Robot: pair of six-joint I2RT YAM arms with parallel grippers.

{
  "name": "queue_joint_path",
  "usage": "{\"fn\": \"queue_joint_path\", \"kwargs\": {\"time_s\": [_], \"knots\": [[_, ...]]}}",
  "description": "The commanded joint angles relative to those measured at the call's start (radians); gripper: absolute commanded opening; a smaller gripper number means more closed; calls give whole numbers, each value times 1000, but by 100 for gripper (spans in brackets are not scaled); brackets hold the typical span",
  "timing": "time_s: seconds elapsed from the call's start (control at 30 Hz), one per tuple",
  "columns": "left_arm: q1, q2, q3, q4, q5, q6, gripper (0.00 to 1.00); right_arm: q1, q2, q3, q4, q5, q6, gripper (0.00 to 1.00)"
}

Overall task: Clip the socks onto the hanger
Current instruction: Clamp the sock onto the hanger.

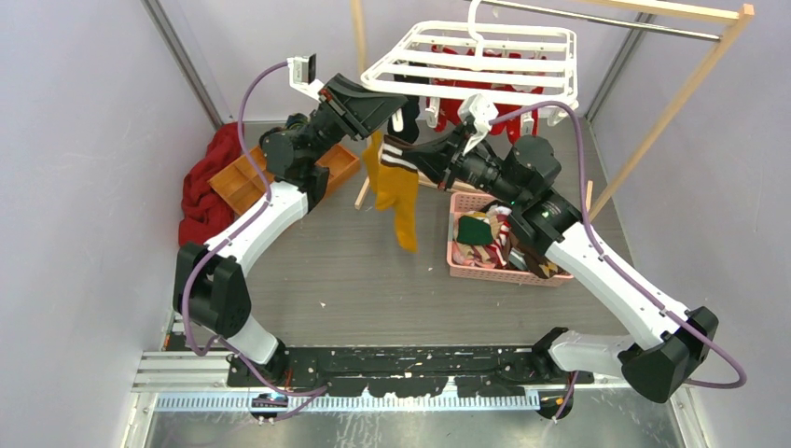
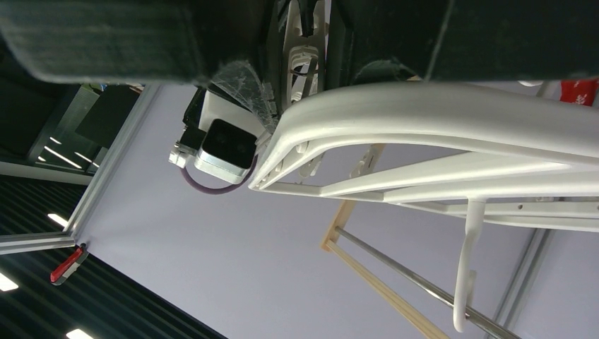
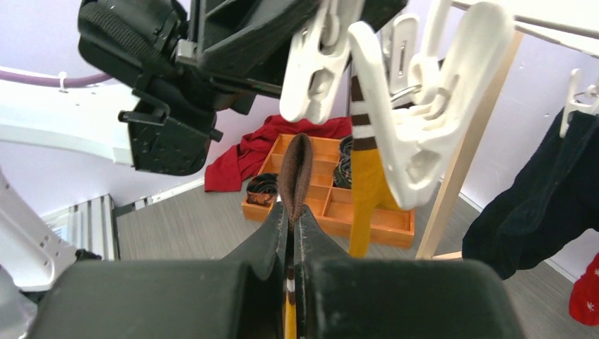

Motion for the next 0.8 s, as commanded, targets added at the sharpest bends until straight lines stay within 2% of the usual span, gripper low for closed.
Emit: {"fn": "queue_joint_path", "kwargs": {"time_s": [0.0, 0.77], "knots": [[5, -4, -1, 81, -12, -15, 13, 11, 5, 35, 115, 74, 44, 1], [5, 27, 11, 125, -1, -44, 12, 12, 31, 63, 175, 140, 136, 1]]}}
